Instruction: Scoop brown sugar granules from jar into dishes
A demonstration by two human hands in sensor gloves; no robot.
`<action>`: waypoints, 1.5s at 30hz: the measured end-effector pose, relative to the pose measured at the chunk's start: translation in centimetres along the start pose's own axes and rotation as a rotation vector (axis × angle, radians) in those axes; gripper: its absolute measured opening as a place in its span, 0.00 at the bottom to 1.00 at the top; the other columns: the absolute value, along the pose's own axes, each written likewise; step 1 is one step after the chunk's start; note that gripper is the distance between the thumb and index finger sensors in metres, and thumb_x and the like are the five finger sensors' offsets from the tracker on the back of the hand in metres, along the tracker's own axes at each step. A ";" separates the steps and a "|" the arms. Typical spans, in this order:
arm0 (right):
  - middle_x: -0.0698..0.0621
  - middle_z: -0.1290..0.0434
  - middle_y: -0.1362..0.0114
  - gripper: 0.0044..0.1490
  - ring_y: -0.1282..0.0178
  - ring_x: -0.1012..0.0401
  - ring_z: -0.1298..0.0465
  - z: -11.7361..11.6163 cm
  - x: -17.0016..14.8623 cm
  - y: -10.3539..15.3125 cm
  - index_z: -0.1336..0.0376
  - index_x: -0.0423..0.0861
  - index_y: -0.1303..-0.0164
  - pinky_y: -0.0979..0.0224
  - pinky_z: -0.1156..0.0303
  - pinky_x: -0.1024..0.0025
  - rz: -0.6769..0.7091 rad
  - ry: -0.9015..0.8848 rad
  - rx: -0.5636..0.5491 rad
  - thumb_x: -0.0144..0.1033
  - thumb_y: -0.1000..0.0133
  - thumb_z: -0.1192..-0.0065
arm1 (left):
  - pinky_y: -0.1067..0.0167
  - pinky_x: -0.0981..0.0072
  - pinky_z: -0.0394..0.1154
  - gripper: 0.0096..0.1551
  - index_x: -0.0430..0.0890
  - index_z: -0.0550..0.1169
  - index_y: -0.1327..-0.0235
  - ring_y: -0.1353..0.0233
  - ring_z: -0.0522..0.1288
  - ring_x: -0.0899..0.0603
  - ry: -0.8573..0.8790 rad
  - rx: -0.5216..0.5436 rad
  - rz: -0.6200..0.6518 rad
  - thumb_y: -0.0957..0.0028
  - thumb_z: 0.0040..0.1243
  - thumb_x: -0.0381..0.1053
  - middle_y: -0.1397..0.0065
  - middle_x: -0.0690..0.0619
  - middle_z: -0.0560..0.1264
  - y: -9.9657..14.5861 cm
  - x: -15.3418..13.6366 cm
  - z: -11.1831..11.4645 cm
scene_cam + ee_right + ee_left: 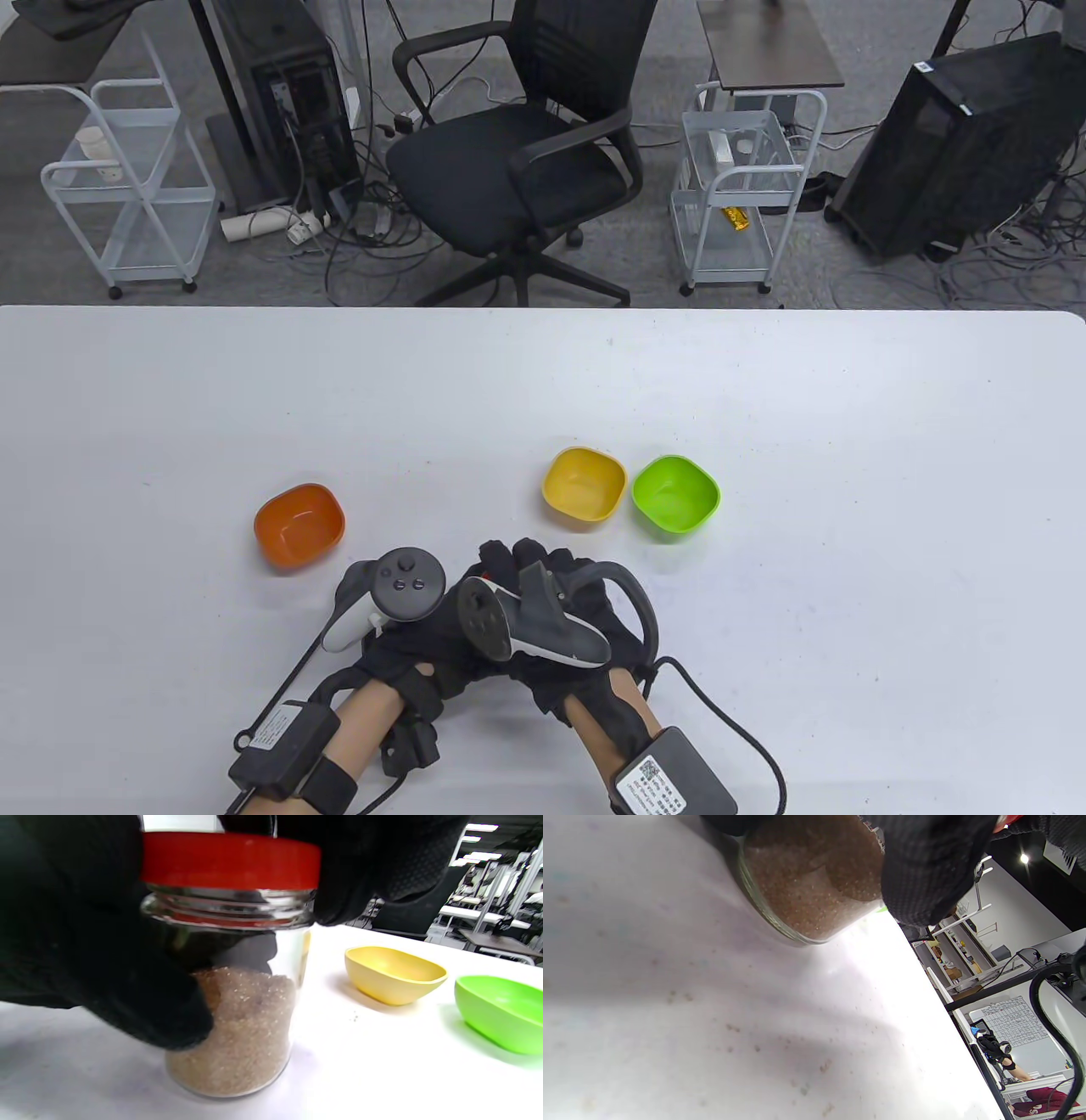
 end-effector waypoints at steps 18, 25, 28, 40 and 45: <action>0.39 0.42 0.11 0.53 0.22 0.36 0.33 -0.2 -0.9 -0.2 0.52 0.45 0.14 0.20 0.37 0.34 0.091 -0.127 0.027 0.59 0.44 0.39 | 0.17 0.41 0.56 0.75 0.36 0.40 0.13 0.09 0.53 0.30 -0.211 0.117 0.012 0.47 0.74 0.69 0.09 0.37 0.47 2.5 1.1 -1.8; 0.38 0.45 0.09 0.53 0.20 0.35 0.36 0.4 -0.8 0.1 0.54 0.45 0.14 0.20 0.40 0.32 0.117 -0.161 0.013 0.55 0.43 0.38 | 0.19 0.38 0.56 0.73 0.36 0.43 0.13 0.09 0.52 0.28 -0.345 0.150 -0.032 0.47 0.74 0.68 0.09 0.36 0.49 4.5 0.8 -3.5; 0.37 0.45 0.10 0.52 0.20 0.35 0.36 0.6 -1.0 0.2 0.54 0.44 0.14 0.20 0.40 0.32 0.118 -0.179 0.000 0.55 0.43 0.38 | 0.19 0.35 0.55 0.70 0.36 0.42 0.12 0.09 0.51 0.28 -0.451 0.156 -0.049 0.44 0.69 0.70 0.08 0.36 0.46 5.5 1.5 -4.0; 0.38 0.44 0.10 0.53 0.21 0.35 0.35 0.6 -1.1 0.2 0.53 0.45 0.14 0.20 0.39 0.33 0.110 -0.181 -0.038 0.57 0.43 0.39 | 0.19 0.30 0.51 0.60 0.41 0.43 0.10 0.08 0.45 0.29 -0.745 0.244 -0.197 0.38 0.53 0.72 0.07 0.38 0.42 8.6 0.5 -4.3; 0.38 0.44 0.10 0.53 0.21 0.35 0.34 0.5 -1.0 0.2 0.53 0.45 0.14 0.20 0.39 0.33 0.113 -0.181 -0.042 0.57 0.43 0.39 | 0.19 0.31 0.52 0.59 0.41 0.44 0.10 0.08 0.45 0.29 -0.724 0.244 -0.211 0.38 0.53 0.72 0.07 0.38 0.43 8.9 0.1 -4.4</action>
Point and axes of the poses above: the tracker on the back of each hand, its own x axis roughly to the thumb side, its own y axis roughly from the fingertips to the wrist, z = x × y, the point moved 3 cm from there along -y, roughly from the wrist to the fingertips
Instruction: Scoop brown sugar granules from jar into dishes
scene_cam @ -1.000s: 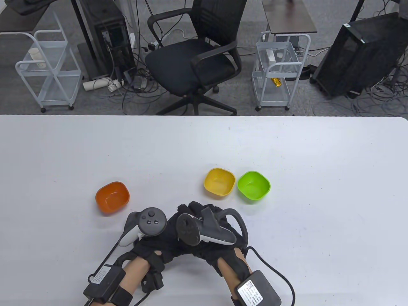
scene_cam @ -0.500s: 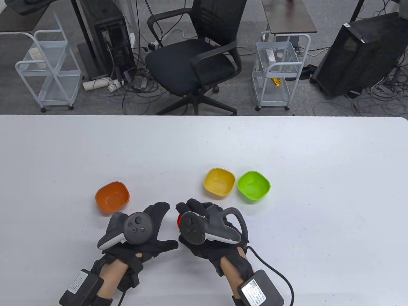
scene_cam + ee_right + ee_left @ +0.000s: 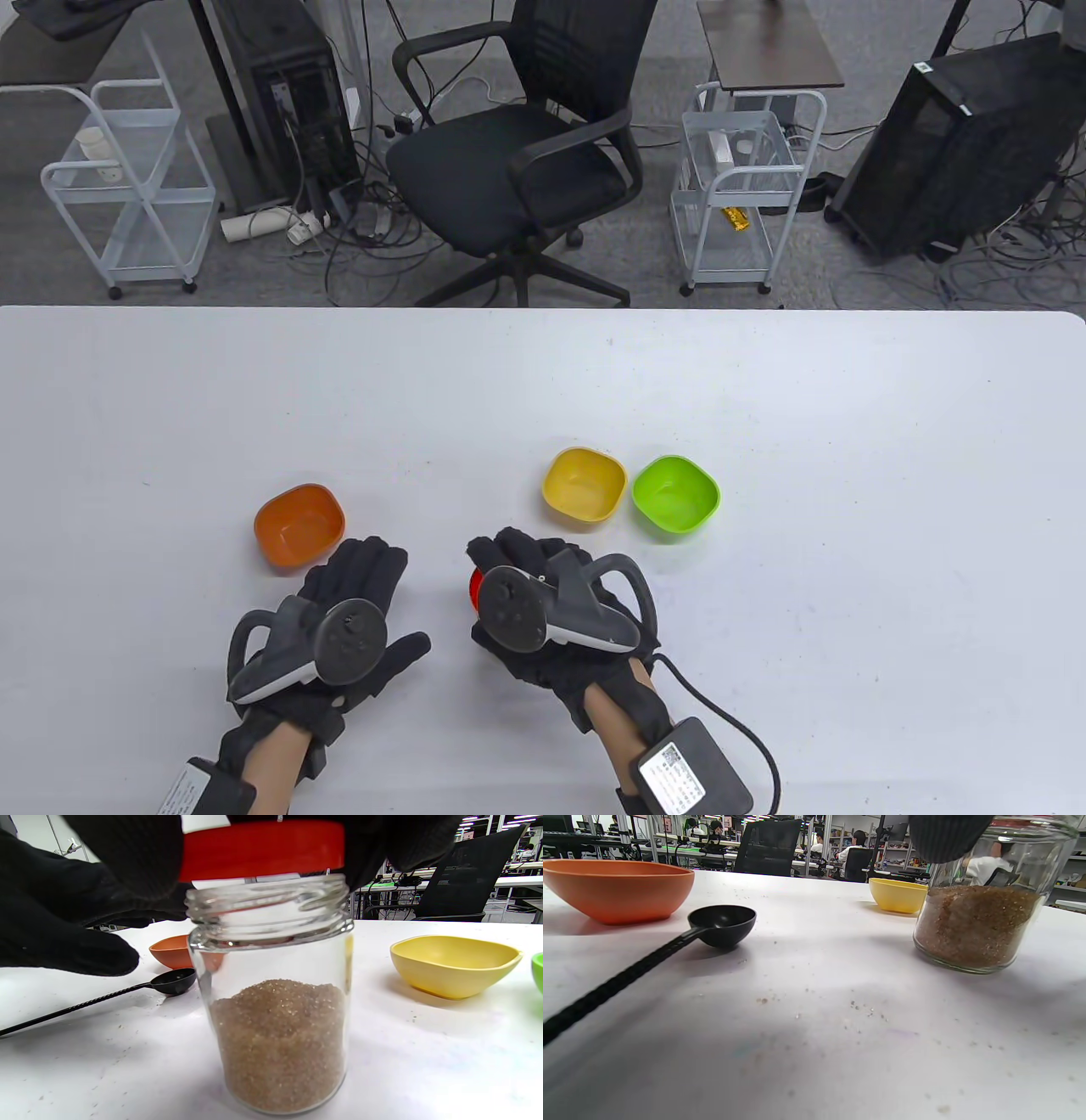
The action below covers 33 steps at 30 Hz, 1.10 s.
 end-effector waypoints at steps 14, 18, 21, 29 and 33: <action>0.37 0.43 0.10 0.53 0.22 0.35 0.34 0.3 -0.1 0.0 0.53 0.44 0.14 0.20 0.38 0.33 0.005 -0.027 -0.009 0.58 0.43 0.40 | 0.19 0.32 0.52 0.59 0.40 0.44 0.10 0.08 0.46 0.29 -0.007 0.003 -0.001 0.38 0.52 0.72 0.07 0.38 0.43 -0.1 0.3 -0.1; 0.37 0.43 0.10 0.52 0.22 0.35 0.34 0.6 -0.4 0.1 0.53 0.44 0.14 0.20 0.38 0.33 0.003 -0.053 -0.013 0.58 0.43 0.40 | 0.19 0.32 0.52 0.59 0.40 0.44 0.11 0.08 0.46 0.29 -0.003 -0.001 -0.005 0.38 0.52 0.72 0.07 0.37 0.43 0.0 0.2 -0.1; 0.37 0.43 0.11 0.52 0.22 0.35 0.34 1.2 -1.0 0.5 0.53 0.44 0.14 0.20 0.38 0.33 -0.011 -0.063 -0.018 0.57 0.43 0.40 | 0.19 0.32 0.52 0.59 0.40 0.44 0.11 0.08 0.46 0.29 0.006 0.005 -0.014 0.38 0.52 0.72 0.07 0.37 0.43 0.2 0.0 -0.1; 0.36 0.43 0.11 0.52 0.22 0.34 0.34 2.3 -5.0 2.8 0.53 0.44 0.14 0.20 0.39 0.32 -0.115 -0.082 -0.043 0.56 0.43 0.39 | 0.19 0.32 0.52 0.59 0.40 0.43 0.11 0.08 0.45 0.29 0.002 -0.010 -0.026 0.37 0.52 0.72 0.08 0.37 0.43 -0.1 -0.1 -0.1; 0.36 0.44 0.10 0.52 0.22 0.34 0.35 1.1 -7.0 3.8 0.53 0.44 0.14 0.20 0.39 0.32 -0.176 -0.068 -0.006 0.56 0.43 0.39 | 0.19 0.31 0.52 0.59 0.40 0.43 0.11 0.09 0.45 0.28 0.005 -0.013 -0.027 0.37 0.52 0.72 0.08 0.37 0.42 -0.1 -0.2 -0.1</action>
Point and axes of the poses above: the tracker on the back of each hand, its own x axis roughly to the thumb side, its own y axis roughly from the fingertips to the wrist, z = x × y, the point moved 3 cm from there along -y, roughly from the wrist to the fingertips
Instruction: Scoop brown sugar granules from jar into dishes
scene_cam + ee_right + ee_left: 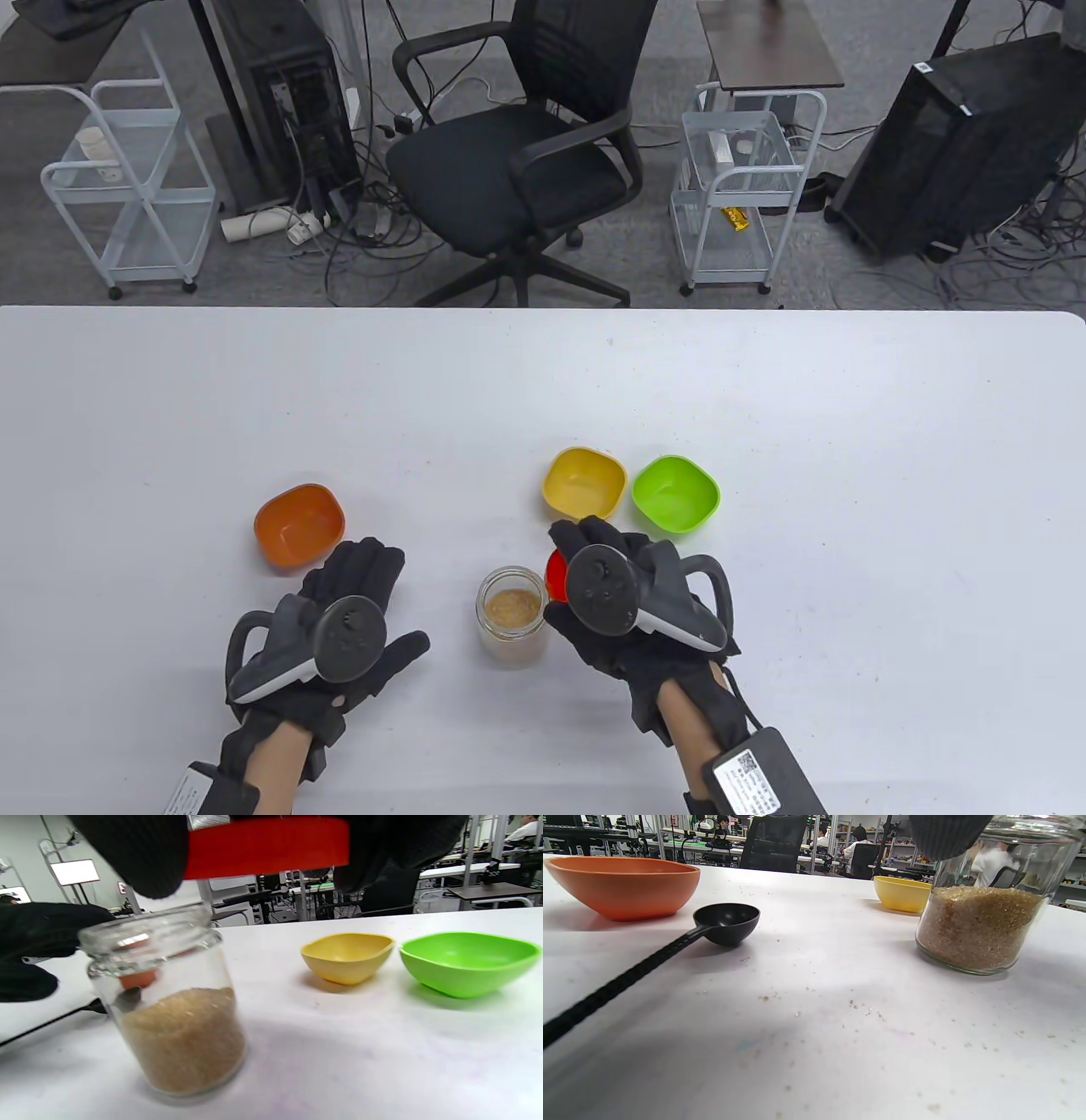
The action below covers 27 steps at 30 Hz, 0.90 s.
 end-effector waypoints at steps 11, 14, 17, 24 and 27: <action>0.36 0.46 0.10 0.53 0.21 0.34 0.36 -3.2 -2.0 0.0 0.54 0.43 0.14 0.20 0.40 0.32 -0.068 0.031 0.091 0.54 0.43 0.37 | 0.19 0.32 0.52 0.59 0.40 0.43 0.11 0.09 0.45 0.28 -0.005 -0.005 -0.007 0.37 0.52 0.72 0.08 0.37 0.42 0.2 -0.2 0.0; 0.36 0.47 0.10 0.54 0.20 0.34 0.37 -4.3 -3.0 -0.2 0.55 0.43 0.15 0.20 0.40 0.33 -0.103 0.050 0.121 0.53 0.43 0.36 | 0.19 0.32 0.52 0.59 0.40 0.43 0.11 0.09 0.45 0.28 0.012 -0.005 -0.013 0.38 0.52 0.72 0.08 0.37 0.42 0.1 -0.4 0.1; 0.36 0.46 0.11 0.54 0.20 0.34 0.36 -5.4 -4.3 -0.2 0.55 0.42 0.15 0.20 0.39 0.34 -0.146 0.049 0.161 0.53 0.44 0.35 | 0.19 0.32 0.53 0.60 0.40 0.43 0.11 0.09 0.46 0.28 -0.001 -0.033 -0.026 0.38 0.53 0.72 0.08 0.37 0.42 -0.1 -0.6 0.3; 0.36 0.47 0.11 0.55 0.20 0.34 0.35 -6.2 -7.1 0.6 0.55 0.43 0.15 0.20 0.38 0.34 -0.294 0.100 0.204 0.53 0.44 0.33 | 0.19 0.31 0.55 0.59 0.40 0.43 0.11 0.09 0.49 0.28 0.041 -0.042 -0.076 0.37 0.54 0.71 0.08 0.37 0.44 0.1 -2.1 0.2; 0.36 0.47 0.11 0.55 0.20 0.33 0.35 -6.1 -8.3 1.2 0.56 0.42 0.15 0.20 0.38 0.34 -0.362 0.085 0.209 0.52 0.43 0.33 | 0.19 0.31 0.55 0.59 0.40 0.44 0.11 0.09 0.49 0.28 0.064 -0.036 -0.089 0.37 0.54 0.71 0.08 0.37 0.44 0.2 -2.5 0.3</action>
Point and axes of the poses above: the tracker on the back of each hand, its own x axis roughly to the thumb side, its own y axis roughly from the fingertips to the wrist, z = x × y, the point moved 3 cm from there along -y, roughly from the wrist to the fingertips
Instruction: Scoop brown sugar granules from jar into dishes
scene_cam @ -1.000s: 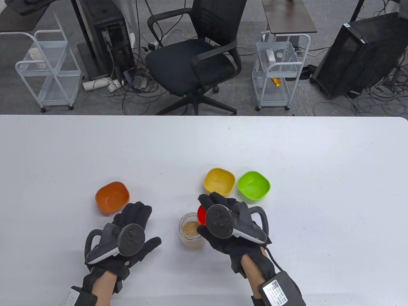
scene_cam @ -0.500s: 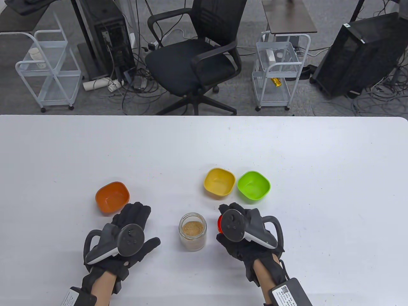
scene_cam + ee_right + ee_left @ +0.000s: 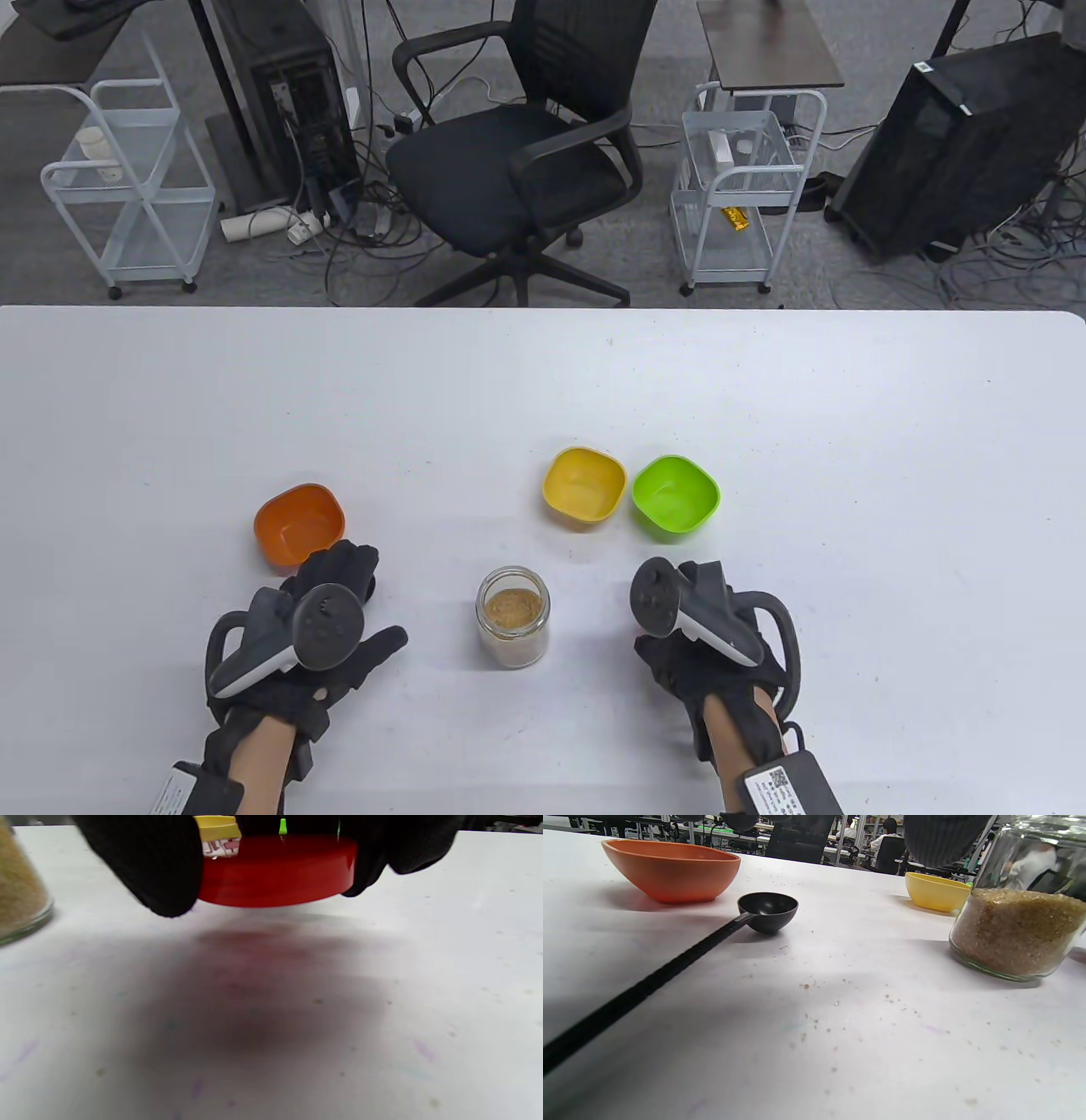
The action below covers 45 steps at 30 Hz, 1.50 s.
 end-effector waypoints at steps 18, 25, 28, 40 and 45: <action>0.36 0.50 0.10 0.57 0.18 0.32 0.41 -2.0 -1.3 -1.7 0.58 0.41 0.15 0.20 0.42 0.31 -0.087 0.026 0.113 0.51 0.43 0.33 | 0.19 0.32 0.56 0.58 0.40 0.45 0.11 0.09 0.50 0.28 -0.017 -0.029 -0.003 0.37 0.54 0.70 0.08 0.37 0.45 -0.1 0.2 0.4; 0.34 0.52 0.10 0.60 0.18 0.31 0.42 -1.3 -1.3 -1.3 0.60 0.40 0.15 0.20 0.42 0.31 -0.073 -0.014 0.085 0.55 0.44 0.33 | 0.19 0.32 0.56 0.59 0.40 0.44 0.11 0.09 0.50 0.28 -0.016 -0.034 -0.006 0.37 0.54 0.70 0.08 0.37 0.45 -0.1 0.2 0.4; 0.34 0.53 0.10 0.60 0.18 0.30 0.42 -0.1 -1.0 -0.5 0.60 0.40 0.14 0.20 0.43 0.31 -0.053 -0.044 0.019 0.57 0.44 0.35 | 0.19 0.32 0.56 0.58 0.40 0.45 0.11 0.09 0.50 0.28 -0.019 -0.030 -0.007 0.37 0.54 0.70 0.08 0.37 0.45 -0.1 0.3 0.3; 0.34 0.58 0.08 0.58 0.15 0.28 0.50 6.1 4.6 4.7 0.61 0.42 0.13 0.20 0.47 0.28 0.174 -0.089 -0.180 0.60 0.42 0.42 | 0.19 0.32 0.55 0.58 0.40 0.44 0.10 0.09 0.49 0.28 -0.016 -0.043 -0.021 0.37 0.54 0.71 0.08 0.37 0.45 -0.4 0.2 0.4; 0.34 0.59 0.08 0.57 0.15 0.28 0.53 5.7 6.6 6.0 0.62 0.42 0.13 0.20 0.48 0.27 0.227 -0.087 -0.226 0.61 0.41 0.45 | 0.19 0.32 0.55 0.58 0.40 0.44 0.11 0.09 0.49 0.28 -0.018 -0.044 -0.025 0.37 0.54 0.70 0.08 0.37 0.44 -0.4 0.1 0.3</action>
Point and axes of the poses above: the tracker on the back of each hand, its own x axis roughly to the thumb side, its own y axis roughly from the fingertips to the wrist, z = x × y, the point moved 3 cm from there along -y, roughly from the wrist to the fingertips
